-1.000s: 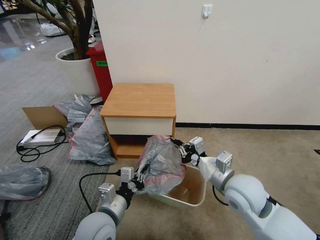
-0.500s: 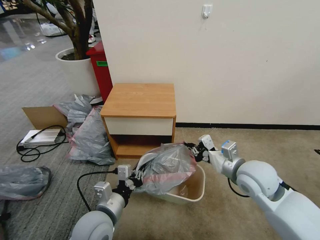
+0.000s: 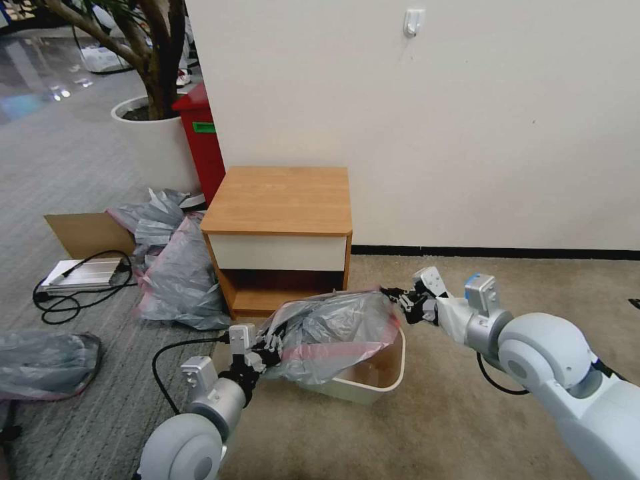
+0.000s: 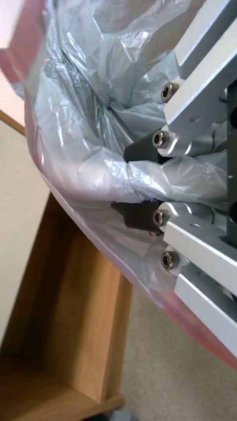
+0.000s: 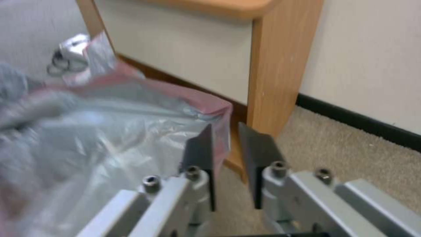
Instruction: Pick up the garbage bag from the table and place it over the trash can.
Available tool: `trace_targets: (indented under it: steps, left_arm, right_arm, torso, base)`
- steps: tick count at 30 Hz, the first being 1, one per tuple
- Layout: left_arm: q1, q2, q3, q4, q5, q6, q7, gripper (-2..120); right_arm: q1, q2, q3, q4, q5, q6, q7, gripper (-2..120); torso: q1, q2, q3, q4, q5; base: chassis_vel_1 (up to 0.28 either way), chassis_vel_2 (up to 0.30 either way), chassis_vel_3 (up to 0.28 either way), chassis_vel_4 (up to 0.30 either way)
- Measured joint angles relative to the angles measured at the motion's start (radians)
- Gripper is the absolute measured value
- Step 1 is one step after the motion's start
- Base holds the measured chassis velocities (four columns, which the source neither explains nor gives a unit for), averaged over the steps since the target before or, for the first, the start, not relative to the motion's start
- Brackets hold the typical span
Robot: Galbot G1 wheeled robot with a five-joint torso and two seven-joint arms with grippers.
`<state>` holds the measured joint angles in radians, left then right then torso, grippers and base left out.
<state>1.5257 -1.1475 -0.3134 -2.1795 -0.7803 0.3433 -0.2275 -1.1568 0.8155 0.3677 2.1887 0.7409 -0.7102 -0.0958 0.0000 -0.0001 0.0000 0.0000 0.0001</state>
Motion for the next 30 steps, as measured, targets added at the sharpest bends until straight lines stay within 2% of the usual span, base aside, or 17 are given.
trace_targets:
  steps: [3,4,7,8,11,12,15,16,17,21,23,30]
  left_arm:
    - [-0.017,0.000,-0.003,0.031,-0.001,0.000,-0.004,9]
    - [-0.017,0.000,-0.003,0.031,-0.001,0.000,-0.004,9]
    - [-0.031,0.005,-0.002,0.046,0.005,0.000,-0.007,9]
    - [-0.031,0.005,-0.002,0.046,0.005,0.000,-0.007,9]
    - [-0.042,0.026,0.004,0.043,0.027,0.000,0.002,9]
    - [-0.042,0.026,0.004,0.043,0.027,0.000,0.002,9]
    - [-0.048,0.045,0.002,0.030,0.057,-0.004,0.023,9]
    - [-0.048,0.051,-0.002,0.024,0.073,-0.007,0.038,9]
    - [-0.048,0.051,-0.002,0.024,0.073,-0.007,0.038,9]
    - [-0.040,0.068,-0.017,0.014,0.141,-0.032,0.096,9]
    - [-0.032,0.077,-0.027,0.013,0.190,-0.056,0.144,9]
    - [-0.030,0.084,-0.038,0.005,0.228,-0.072,0.179,8]
  right_arm:
    - [-0.030,-0.015,0.047,0.058,0.066,0.001,0.044,32]
    - [-0.030,-0.015,0.047,0.058,0.066,0.001,0.044,32]
    - [-0.037,-0.049,0.063,0.117,0.126,0.003,0.023,46]
    - [-0.037,-0.049,0.063,0.117,0.126,0.003,0.023,46]
    - [-0.001,-0.114,0.010,0.142,0.166,0.028,-0.091,61]
    - [-0.001,-0.114,0.010,0.142,0.166,0.028,-0.091,61]
    - [0.051,-0.161,-0.092,0.122,0.167,0.062,-0.169,75]
    - [0.074,-0.174,-0.137,0.108,0.165,0.068,-0.180,80]
    - [0.074,-0.174,-0.137,0.108,0.165,0.068,-0.180,80]
    - [0.120,-0.183,-0.206,0.085,0.162,0.066,-0.184,95]
    - [0.141,-0.184,-0.233,0.074,0.176,0.055,-0.184,97]
    - [0.159,-0.199,-0.268,0.081,0.194,0.052,-0.187,91]
  torso:
    - [0.000,0.000,0.000,-0.0001,-0.0001]
    - [0.000,0.000,0.000,-0.0001,-0.0001]
    - [0.000,0.000,0.000,-0.0001,-0.0002]
    - [0.000,0.000,0.000,-0.0001,-0.0002]
    - [0.000,0.000,0.000,0.0000,-0.0003]
    - [0.000,0.000,0.000,0.0000,-0.0003]
    - [0.000,0.000,0.000,0.0000,-0.0001]
    - [0.000,0.000,0.000,0.0001,-0.0002]
    - [0.000,0.000,0.000,0.0001,-0.0002]
    - [0.000,0.000,0.000,0.0001,-0.0001]
    - [0.000,0.000,0.000,0.0001,0.0000]
    - [0.000,0.000,0.000,0.0000,-0.0001]
  base:
    - [0.000,0.000,0.000,0.000]
    - [0.000,0.000,0.000,0.000]
    - [0.000,0.000,0.000,0.000]
    - [0.000,0.000,0.000,0.000]
    - [0.000,0.000,0.000,0.000]
    - [0.000,0.000,0.000,0.000]
    - [0.000,0.000,0.000,0.000]
    - [0.000,0.000,0.000,0.000]
    - [0.000,0.000,0.000,0.000]
    - [0.000,0.000,0.000,0.000]
    - [0.000,0.000,0.000,0.000]
    - [0.000,0.000,0.000,0.000]
